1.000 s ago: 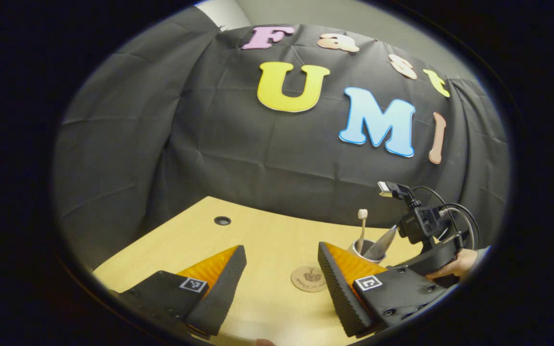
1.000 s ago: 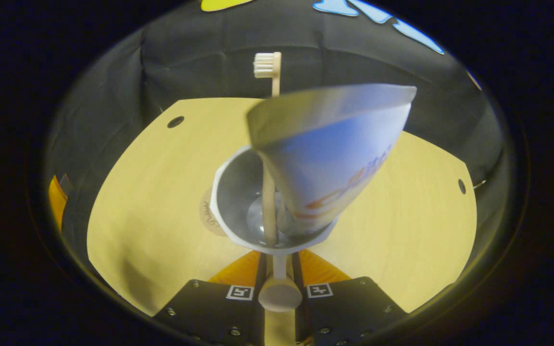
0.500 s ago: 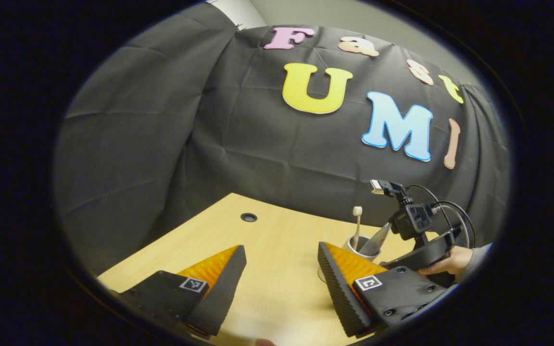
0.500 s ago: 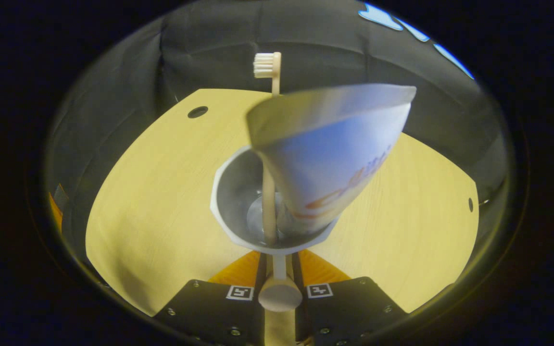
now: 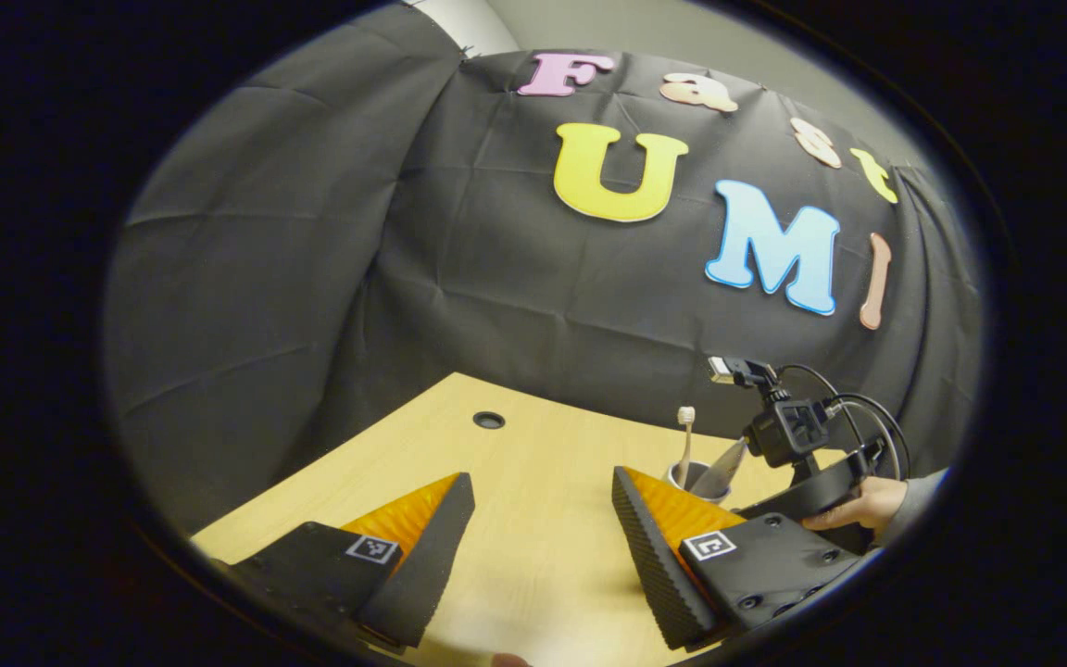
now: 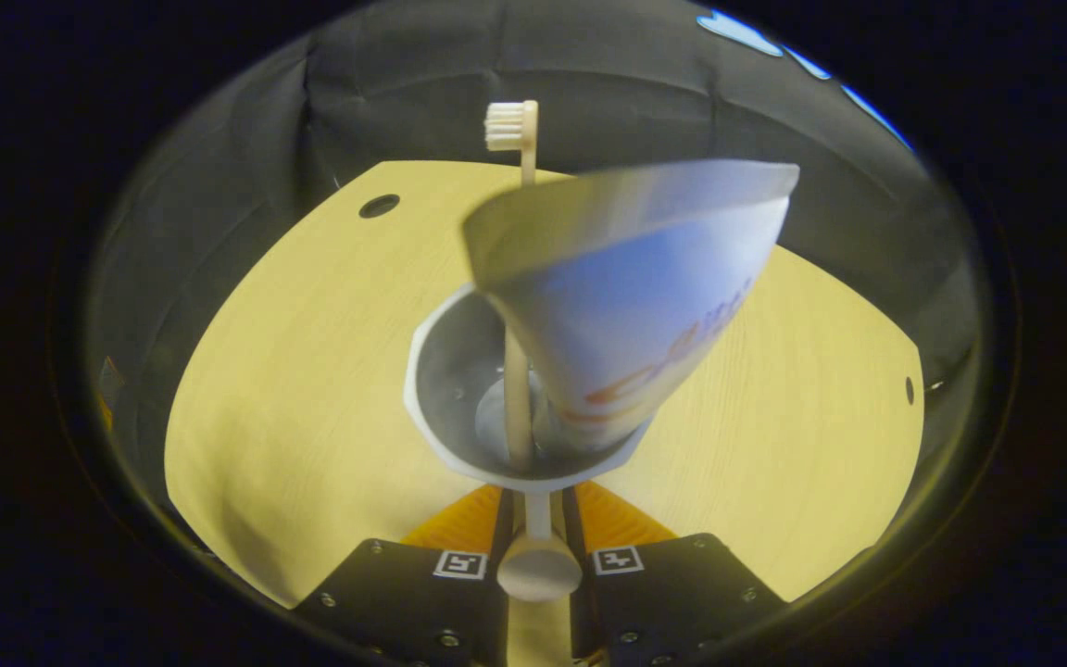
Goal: Put the toothbrush and toothpaste on the desktop into the cup, then pick up the cup and place it on the coaster on the desktop.
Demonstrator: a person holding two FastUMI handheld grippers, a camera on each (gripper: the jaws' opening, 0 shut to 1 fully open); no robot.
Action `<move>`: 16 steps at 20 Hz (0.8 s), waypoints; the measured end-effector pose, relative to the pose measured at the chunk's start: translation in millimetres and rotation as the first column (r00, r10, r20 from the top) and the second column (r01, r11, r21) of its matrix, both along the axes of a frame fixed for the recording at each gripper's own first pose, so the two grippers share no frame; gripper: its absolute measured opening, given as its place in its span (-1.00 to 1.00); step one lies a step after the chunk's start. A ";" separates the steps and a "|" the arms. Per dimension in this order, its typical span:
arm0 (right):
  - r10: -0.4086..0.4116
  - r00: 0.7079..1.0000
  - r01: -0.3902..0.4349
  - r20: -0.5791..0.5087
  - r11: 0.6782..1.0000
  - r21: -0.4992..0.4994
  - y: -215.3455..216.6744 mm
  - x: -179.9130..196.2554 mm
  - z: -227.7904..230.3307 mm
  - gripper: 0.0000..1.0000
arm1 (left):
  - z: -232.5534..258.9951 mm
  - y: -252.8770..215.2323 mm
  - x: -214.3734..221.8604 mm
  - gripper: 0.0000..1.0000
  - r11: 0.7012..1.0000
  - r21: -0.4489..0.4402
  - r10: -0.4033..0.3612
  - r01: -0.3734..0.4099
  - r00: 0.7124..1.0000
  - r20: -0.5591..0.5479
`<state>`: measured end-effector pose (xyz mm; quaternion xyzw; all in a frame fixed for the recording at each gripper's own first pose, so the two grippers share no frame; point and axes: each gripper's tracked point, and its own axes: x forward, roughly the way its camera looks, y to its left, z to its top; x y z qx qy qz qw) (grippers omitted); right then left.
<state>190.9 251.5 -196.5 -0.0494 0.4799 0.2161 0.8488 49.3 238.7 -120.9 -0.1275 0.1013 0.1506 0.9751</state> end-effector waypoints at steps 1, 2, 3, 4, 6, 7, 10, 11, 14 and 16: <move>0.002 1.000 -0.002 0.004 1.000 -0.003 -0.8 0.4 0.3 -0.45 | -0.2 -1.0 0.3 0.91 1.000 0.002 -0.002 0.002 1.000 0.000; 0.005 1.000 -0.005 0.010 1.000 -0.008 -1.2 -1.4 1.1 -0.45 | 1.1 -1.6 1.0 0.91 1.000 0.004 -0.005 0.005 1.000 0.001; 0.006 1.000 -0.005 0.015 1.000 -0.015 -2.3 -1.9 2.3 -0.44 | 1.7 -2.4 0.8 0.91 1.000 0.006 -0.007 0.007 1.000 0.001; 0.007 1.000 -0.006 0.021 1.000 -0.017 -4.0 -3.6 4.8 -0.43 | 2.7 -2.7 0.8 0.91 1.000 0.007 -0.008 0.008 1.000 0.001; 0.008 0.999 -0.008 0.031 1.000 -0.015 -6.5 -3.9 7.9 -0.24 | 4.3 -3.7 1.3 0.91 1.000 0.008 -0.011 0.011 1.000 0.003; 0.006 0.999 -0.006 0.039 1.000 -0.012 -7.3 -4.6 10.6 -0.27 | 4.9 -4.9 1.4 0.92 1.000 0.010 -0.013 0.013 1.000 0.004; 0.013 0.998 -0.014 0.069 1.000 0.005 -9.4 -9.0 17.7 -0.27 | 8.7 -10.3 2.3 0.92 0.999 0.019 -0.025 0.025 1.000 0.006; 0.013 0.997 -0.014 0.080 1.000 0.012 -10.3 -10.2 20.8 -0.27 | 11.2 -12.8 2.3 0.92 0.999 0.026 -0.031 0.031 0.999 0.006; 0.011 0.993 -0.015 0.116 0.999 0.035 -17.3 -18.7 33.5 -0.27 | 21.8 -25.7 7.5 0.91 0.997 0.058 -0.055 0.054 0.998 0.010; 0.006 0.991 -0.014 0.134 0.998 0.059 -22.5 -22.9 43.0 -0.27 | 27.5 -34.5 8.1 0.91 0.995 0.075 -0.069 0.068 0.998 0.011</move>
